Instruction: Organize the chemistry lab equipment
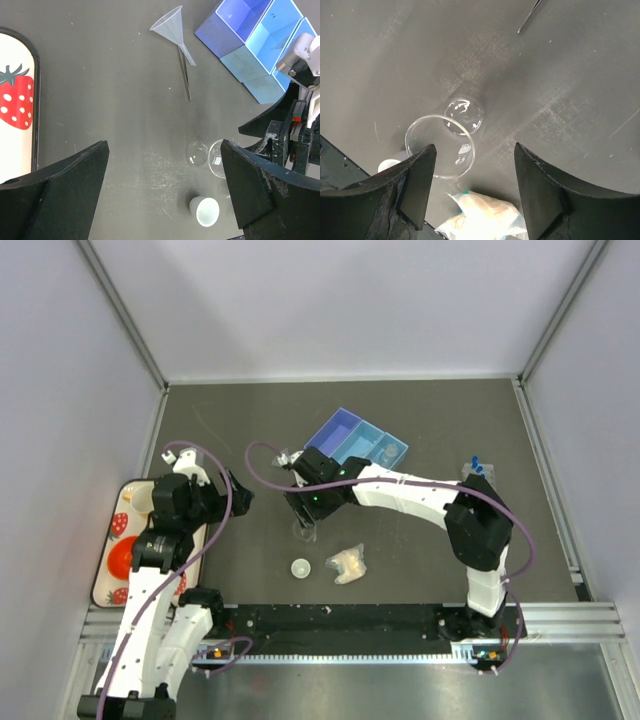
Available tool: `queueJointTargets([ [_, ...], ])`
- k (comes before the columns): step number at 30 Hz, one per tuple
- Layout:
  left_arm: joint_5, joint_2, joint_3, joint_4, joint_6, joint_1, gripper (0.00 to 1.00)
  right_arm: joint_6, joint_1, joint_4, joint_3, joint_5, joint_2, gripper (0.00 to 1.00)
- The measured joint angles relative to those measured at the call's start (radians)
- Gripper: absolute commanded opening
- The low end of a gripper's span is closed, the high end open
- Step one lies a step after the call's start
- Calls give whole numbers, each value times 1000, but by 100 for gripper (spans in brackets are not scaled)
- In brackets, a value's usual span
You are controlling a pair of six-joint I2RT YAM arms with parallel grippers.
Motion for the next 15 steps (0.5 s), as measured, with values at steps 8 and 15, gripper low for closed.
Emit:
queueJointTargets([
  [8, 3, 4, 0, 0, 0, 0, 99, 18, 4, 34, 0, -4, 16, 57],
  [15, 4, 4, 0, 0, 0, 0, 99, 20, 10, 41, -1, -7, 48, 49],
])
